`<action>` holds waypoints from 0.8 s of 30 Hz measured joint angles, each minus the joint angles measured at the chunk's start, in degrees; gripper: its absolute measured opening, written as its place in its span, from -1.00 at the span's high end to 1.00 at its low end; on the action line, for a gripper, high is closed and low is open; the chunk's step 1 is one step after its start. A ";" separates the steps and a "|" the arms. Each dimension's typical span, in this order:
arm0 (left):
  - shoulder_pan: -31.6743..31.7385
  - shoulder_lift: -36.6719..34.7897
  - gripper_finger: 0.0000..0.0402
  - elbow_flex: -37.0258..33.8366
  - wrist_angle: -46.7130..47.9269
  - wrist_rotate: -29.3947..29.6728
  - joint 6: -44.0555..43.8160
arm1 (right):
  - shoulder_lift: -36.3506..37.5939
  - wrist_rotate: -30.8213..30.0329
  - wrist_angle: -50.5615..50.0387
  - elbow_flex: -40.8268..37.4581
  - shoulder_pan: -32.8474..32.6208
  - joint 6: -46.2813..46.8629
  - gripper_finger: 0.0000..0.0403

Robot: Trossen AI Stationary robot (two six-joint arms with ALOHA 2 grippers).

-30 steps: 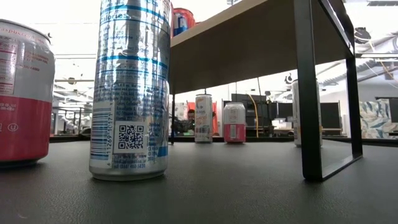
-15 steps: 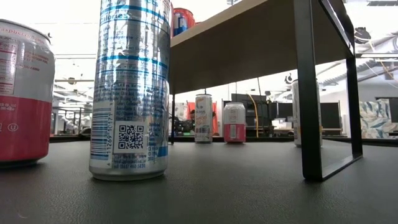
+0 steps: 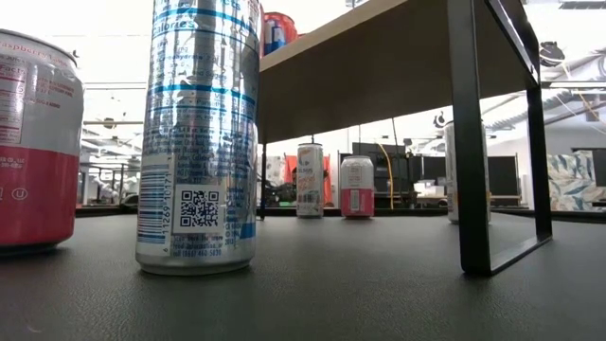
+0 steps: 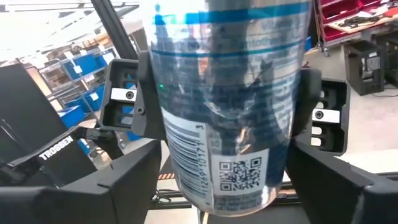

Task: Place canned beverage on shelf
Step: Put the bottom blue soda can on the shelf aligned with the other blue soda can

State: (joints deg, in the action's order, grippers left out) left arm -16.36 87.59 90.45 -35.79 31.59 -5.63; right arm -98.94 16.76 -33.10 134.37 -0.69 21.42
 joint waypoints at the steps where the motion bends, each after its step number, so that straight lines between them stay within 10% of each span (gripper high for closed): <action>1: 0.00 0.00 -0.21 0.00 0.38 -0.01 0.00 | 0.00 0.04 -0.24 0.00 0.00 0.22 -0.49; 13: -1.08 0.09 -0.26 -0.02 2.47 1.75 0.13 | 0.00 0.33 -2.83 0.00 -0.05 0.34 -0.03; 24: -4.51 -1.41 -0.51 -0.11 2.51 9.77 6.25 | -0.10 0.06 -3.75 -0.02 -0.07 0.42 -0.03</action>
State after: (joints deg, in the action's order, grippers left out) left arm -20.87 86.18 90.35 -33.28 41.36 0.62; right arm -99.03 16.82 -36.85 134.34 -0.75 21.84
